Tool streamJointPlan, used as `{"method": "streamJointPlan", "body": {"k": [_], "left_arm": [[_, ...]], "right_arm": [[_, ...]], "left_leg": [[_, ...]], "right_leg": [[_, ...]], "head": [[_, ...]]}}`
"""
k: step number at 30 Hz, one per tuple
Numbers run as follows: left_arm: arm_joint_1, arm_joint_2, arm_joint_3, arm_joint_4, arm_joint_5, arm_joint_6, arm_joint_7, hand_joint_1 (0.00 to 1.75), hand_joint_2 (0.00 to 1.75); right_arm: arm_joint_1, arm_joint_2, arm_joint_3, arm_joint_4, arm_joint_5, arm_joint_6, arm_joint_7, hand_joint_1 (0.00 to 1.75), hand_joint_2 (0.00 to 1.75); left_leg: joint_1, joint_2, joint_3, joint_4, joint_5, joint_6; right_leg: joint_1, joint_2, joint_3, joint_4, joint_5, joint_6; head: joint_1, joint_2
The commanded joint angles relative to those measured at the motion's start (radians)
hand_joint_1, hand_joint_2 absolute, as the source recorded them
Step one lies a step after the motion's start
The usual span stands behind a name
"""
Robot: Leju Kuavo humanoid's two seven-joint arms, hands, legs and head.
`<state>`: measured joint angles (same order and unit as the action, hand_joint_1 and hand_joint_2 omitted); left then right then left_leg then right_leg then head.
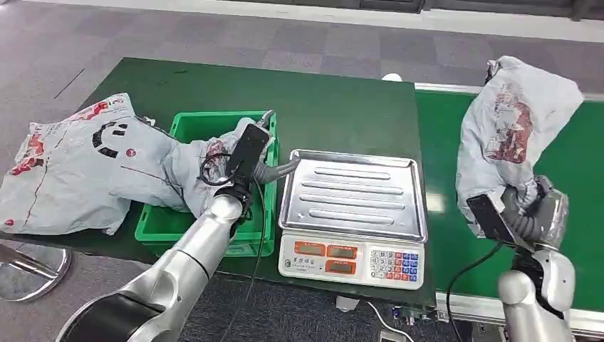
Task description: Moved the parcel from conveyor to table for the left to box.
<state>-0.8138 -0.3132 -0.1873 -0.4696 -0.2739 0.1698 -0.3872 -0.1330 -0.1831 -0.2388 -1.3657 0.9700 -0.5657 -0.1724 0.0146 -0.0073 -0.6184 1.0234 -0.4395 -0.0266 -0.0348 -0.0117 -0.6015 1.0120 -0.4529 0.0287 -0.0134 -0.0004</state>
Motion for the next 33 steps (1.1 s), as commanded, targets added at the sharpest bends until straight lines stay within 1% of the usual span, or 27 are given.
{"method": "streamJointPlan", "body": {"k": [1, 2, 3, 5, 6, 7, 8, 9, 11, 12, 13, 14, 15, 16, 17, 19, 20, 21, 22, 23, 24, 27, 28, 29, 30, 31, 33], "left_arm": [[-0.013, 0.035, 0.032, 0.024, 0.006, -0.020, -0.012, 0.00, 1.75], [-0.017, 0.035, 0.026, 0.026, 0.005, -0.031, -0.011, 0.00, 1.75], [-0.020, 0.034, 0.022, 0.027, 0.002, -0.035, -0.009, 0.00, 1.75], [-0.030, 0.028, 0.022, 0.034, 0.008, -0.035, -0.002, 0.00, 1.75], [-0.031, 0.025, 0.023, 0.034, 0.012, -0.034, -0.004, 0.00, 1.75], [-0.030, 0.022, 0.020, 0.033, 0.014, -0.028, -0.006, 0.00, 1.75], [-0.029, 0.020, 0.018, 0.034, 0.015, -0.025, -0.007, 0.00, 1.75], [-0.030, 0.018, 0.016, 0.034, 0.015, -0.024, -0.006, 0.00, 1.75], [-0.030, 0.018, 0.016, 0.034, 0.015, -0.024, -0.006, 0.00, 1.75], [-0.041, 0.010, 0.013, 0.041, 0.029, -0.034, -0.021, 0.00, 1.75], [-0.041, 0.009, 0.013, 0.040, 0.030, -0.033, -0.021, 0.00, 1.75], [-0.042, 0.008, 0.012, 0.040, 0.030, -0.033, -0.021, 0.00, 1.75], [-0.043, 0.006, 0.012, 0.039, 0.036, -0.041, -0.028, 0.00, 1.75], [-0.045, 0.001, 0.011, 0.039, 0.043, -0.046, -0.036, 0.00, 1.75], [-0.047, -0.006, 0.008, 0.041, 0.046, -0.045, -0.031, 0.00, 1.75], [-0.051, -0.021, -0.006, 0.048, 0.044, -0.040, -0.019, 0.00, 1.75], [-0.051, -0.025, -0.008, 0.048, 0.045, -0.031, -0.018, 0.00, 1.75], [-0.052, -0.027, -0.012, 0.048, 0.043, -0.028, -0.021, 0.00, 1.75], [-0.053, -0.029, -0.012, 0.051, 0.048, -0.020, -0.026, 0.00, 1.75], [-0.053, -0.029, -0.012, 0.050, 0.050, -0.018, -0.028, 0.00, 1.75], [-0.047, -0.028, -0.012, 0.040, 0.055, -0.002, -0.049, 0.00, 1.75], [-0.044, -0.027, -0.015, 0.035, 0.056, 0.010, -0.063, 0.00, 1.75], [-0.042, -0.026, -0.020, 0.030, 0.052, 0.024, -0.069, 0.00, 1.75], [-0.042, -0.026, -0.020, 0.030, 0.052, 0.025, -0.069, 0.00, 1.75], [-0.042, -0.025, -0.023, 0.027, 0.050, 0.035, -0.073, 0.00, 1.75], [-0.041, -0.025, -0.021, 0.024, 0.054, 0.043, -0.078, 0.00, 1.75], [-0.042, -0.025, -0.023, 0.024, 0.055, 0.049, -0.081, 0.00, 1.75]], "right_arm": [[0.020, 0.045, 0.216, -0.060, -0.078, 0.175, 0.003, 1.75, 1.75], [-0.004, 0.036, 0.271, -0.027, -0.094, 0.270, -0.002, 1.75, 1.75], [-0.041, 0.049, 0.317, 0.032, -0.101, 0.297, -0.001, 1.75, 1.75], [-0.126, 0.086, 0.414, 0.161, -0.101, 0.300, 0.005, 1.75, 1.75], [-0.158, 0.107, 0.448, 0.203, -0.098, 0.290, 0.009, 1.75, 1.75], [-0.201, 0.119, 0.500, 0.265, -0.103, 0.285, 0.015, 1.75, 1.75], [-0.220, 0.129, 0.521, 0.287, -0.105, 0.289, 0.017, 1.75, 1.75], [-0.237, 0.137, 0.528, 0.309, -0.114, 0.290, 0.022, 1.75, 1.75], [-0.237, 0.137, 0.528, 0.309, -0.114, 0.290, 0.022, 1.75, 1.75], [-0.300, 0.159, 0.564, 0.401, -0.164, 0.317, 0.020, 1.75, 1.75], [-0.303, 0.162, 0.566, 0.403, -0.165, 0.317, 0.020, 1.75, 1.75], [-0.305, 0.162, 0.566, 0.406, -0.166, 0.318, 0.020, 1.75, 1.75], [-0.315, 0.163, 0.573, 0.424, -0.172, 0.326, 0.021, 1.75, 1.75], [-0.330, 0.173, 0.578, 0.447, -0.191, 0.347, 0.021, 1.75, 1.75], [-0.344, 0.182, 0.587, 0.470, -0.200, 0.358, 0.022, 1.75, 1.75], [-0.370, 0.200, 0.602, 0.514, -0.215, 0.371, 0.022, 1.75, 1.75], [-0.380, 0.211, 0.602, 0.532, -0.224, 0.368, 0.021, 1.75, 1.75], [-0.388, 0.222, 0.604, 0.544, -0.226, 0.372, 0.024, 1.75, 1.75], [-0.395, 0.236, 0.607, 0.554, -0.221, 0.358, 0.032, 1.75, 1.75], [-0.398, 0.243, 0.609, 0.555, -0.219, 0.355, 0.037, 1.75, 1.75], [-0.400, 0.251, 0.608, 0.552, -0.215, 0.333, 0.050, 0.00, 1.75], [-0.405, 0.255, 0.601, 0.548, -0.216, 0.323, 0.052, 0.00, 1.75], [-0.403, 0.253, 0.590, 0.543, -0.227, 0.315, 0.044, 0.00, 1.75], [-0.403, 0.251, 0.589, 0.543, -0.227, 0.314, 0.042, 0.00, 1.75], [-0.399, 0.248, 0.582, 0.540, -0.236, 0.305, 0.030, 0.00, 1.75], [-0.397, 0.243, 0.577, 0.539, -0.241, 0.300, 0.023, 0.00, 1.75], [-0.394, 0.238, 0.572, 0.538, -0.252, 0.295, 0.009, 0.00, 1.75]], "left_leg": [[0.001, 0.006, 0.003, -0.001, -0.001, 0.000], [0.001, 0.008, 0.005, -0.003, -0.001, 0.000], [0.001, 0.008, 0.004, -0.001, -0.002, 0.000], [0.002, 0.012, 0.005, -0.001, -0.002, 0.000], [0.001, 0.008, 0.003, -0.001, -0.001, 0.000], [0.002, 0.014, 0.005, -0.002, -0.001, 0.000], [0.002, 0.011, 0.004, -0.002, -0.001, 0.000], [0.002, 0.012, 0.004, -0.002, -0.001, 0.000], [0.002, 0.012, 0.004, -0.002, -0.001, 0.000], [0.002, 0.013, 0.004, -0.002, -0.001, 0.000], [0.002, 0.016, 0.006, -0.003, -0.001, 0.000], [0.002, 0.012, 0.004, -0.002, 0.000, 0.000], [0.002, 0.011, 0.004, -0.001, 0.000, 0.000], [0.002, 0.008, 0.003, -0.001, 0.000, 0.000], [0.002, 0.009, 0.004, -0.002, 0.000, 0.000], [0.002, 0.007, 0.003, 0.000, 0.001, -0.001], [0.002, 0.009, 0.004, -0.001, 0.000, 0.000], [0.002, 0.006, 0.002, 0.000, 0.000, -0.001], [0.002, 0.008, 0.004, -0.001, 0.000, 0.000], [0.001, 0.007, 0.003, -0.001, 0.000, 0.000], [0.002, 0.006, 0.002, 0.000, 0.001, -0.001], [0.002, 0.008, 0.004, -0.001, 0.001, -0.001], [0.001, 0.006, 0.003, -0.001, 0.001, -0.001], [0.002, 0.008, 0.007, -0.004, 0.001, 0.000], [0.001, 0.005, 0.003, -0.001, 0.001, -0.001], [0.002, 0.006, 0.005, -0.002, 0.001, 0.000], [0.001, 0.003, 0.002, -0.001, 0.001, 0.000]], "right_leg": [[0.001, 0.006, 0.001, -0.001, 0.001, -0.003], [0.002, 0.008, 0.002, -0.003, 0.001, -0.004], [0.002, 0.008, 0.002, -0.002, 0.001, -0.003], [0.002, 0.013, 0.001, -0.002, 0.002, -0.004], [0.002, 0.010, 0.000, -0.001, 0.002, -0.003], [0.003, 0.015, 0.000, -0.002, 0.003, -0.004], [0.002, 0.011, 0.000, -0.001, 0.002, -0.003], [0.003, 0.013, 0.000, -0.001, 0.003, -0.003], [0.003, 0.013, 0.000, -0.001, 0.003, -0.003], [0.003, 0.014, 0.000, -0.001, 0.003, -0.003], [0.003, 0.016, 0.001, -0.003, 0.004, -0.004], [0.003, 0.012, 0.000, -0.001, 0.003, -0.004], [0.003, 0.012, 0.000, -0.001, 0.003, -0.004], [0.002, 0.009, 0.000, -0.001, 0.002, -0.003], [0.003, 0.010, 0.001, -0.001, 0.002, -0.004], [0.002, 0.008, 0.000, 0.000, 0.001, -0.003], [0.002, 0.009, 0.000, -0.001, 0.002, -0.004], [0.002, 0.007, 0.000, 0.000, 0.001, -0.003], [0.002, 0.009, 0.001, -0.001, 0.002, -0.004], [0.002, 0.008, 0.000, 0.000, 0.001, -0.003], [0.002, 0.007, -0.001, 0.000, 0.001, -0.003], [0.002, 0.009, 0.000, -0.001, 0.002, -0.004], [0.002, 0.007, 0.000, 0.000, 0.001, -0.004], [0.003, 0.009, 0.002, -0.003, 0.002, -0.006], [0.002, 0.006, 0.000, 0.000, 0.001, -0.004], [0.002, 0.007, 0.001, -0.002, 0.001, -0.005], [0.001, 0.004, 0.000, 0.000, 0.001, -0.003]], "head": [[0.000, 0.000], [0.000, 0.000], [0.000, 0.000], [0.000, 0.000], [0.000, 0.000], [0.000, 0.000], [0.000, 0.000], [0.000, 0.000], [0.000, 0.000], [0.000, 0.000], [0.000, 0.000], [0.000, 0.000], [0.000, 0.000], [0.000, 0.000], [0.000, 0.000], [0.000, 0.000], [0.000, 0.000], [0.000, 0.000], [0.000, 0.000], [0.000, 0.000], [0.000, 0.000], [0.000, 0.000], [0.000, 0.000], [0.000, 0.000], [0.000, 0.000], [0.000, 0.000], [0.000, 0.000]]}}
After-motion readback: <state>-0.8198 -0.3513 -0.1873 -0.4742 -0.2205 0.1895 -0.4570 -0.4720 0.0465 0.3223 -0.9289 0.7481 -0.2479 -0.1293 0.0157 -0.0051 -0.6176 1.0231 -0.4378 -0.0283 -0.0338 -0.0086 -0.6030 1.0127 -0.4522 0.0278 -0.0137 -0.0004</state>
